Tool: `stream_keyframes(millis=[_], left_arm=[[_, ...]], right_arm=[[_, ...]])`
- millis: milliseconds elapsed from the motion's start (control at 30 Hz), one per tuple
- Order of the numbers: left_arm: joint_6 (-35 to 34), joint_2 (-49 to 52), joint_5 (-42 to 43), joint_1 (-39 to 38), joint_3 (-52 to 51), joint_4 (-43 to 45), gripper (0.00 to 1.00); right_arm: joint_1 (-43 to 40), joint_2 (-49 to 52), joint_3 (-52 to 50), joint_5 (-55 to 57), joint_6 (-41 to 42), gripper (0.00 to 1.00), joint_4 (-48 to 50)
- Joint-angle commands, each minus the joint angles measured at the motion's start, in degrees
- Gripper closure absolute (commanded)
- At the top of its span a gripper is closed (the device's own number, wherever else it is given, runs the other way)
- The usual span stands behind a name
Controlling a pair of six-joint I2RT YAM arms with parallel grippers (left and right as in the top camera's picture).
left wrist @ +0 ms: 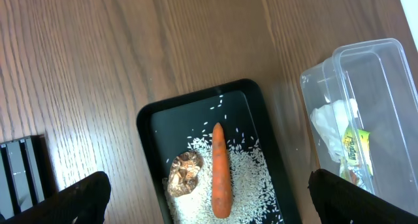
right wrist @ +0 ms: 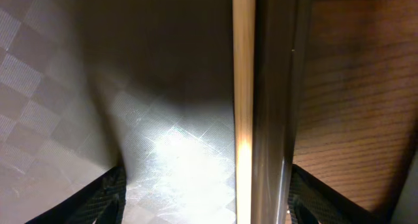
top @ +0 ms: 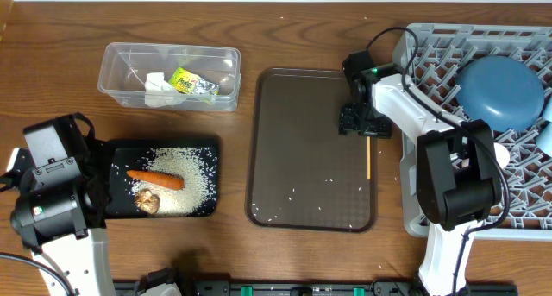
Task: Sort waste into correct bins and load items into the dishwasher rack
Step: 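Lower the right gripper and close it on the second chopstick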
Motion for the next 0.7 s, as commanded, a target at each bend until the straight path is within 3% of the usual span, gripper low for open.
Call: stream_keyframes(millis=[0, 467, 667], left_arm=[[0.3, 0.1, -1.1, 0.3, 0.0, -0.1, 0.02], [0.3, 0.1, -1.1, 0.3, 0.0, -0.1, 0.02], [0.3, 0.1, -1.1, 0.3, 0.0, -0.1, 0.02]], right_arm=[[0.1, 0.8, -0.4, 0.2, -0.3, 0.32, -0.2], [-0.2, -9.6, 0.1, 1.3, -0.3, 0.31, -4.1], [0.7, -9.2, -0.3, 0.7, -0.3, 0.29, -2.5]])
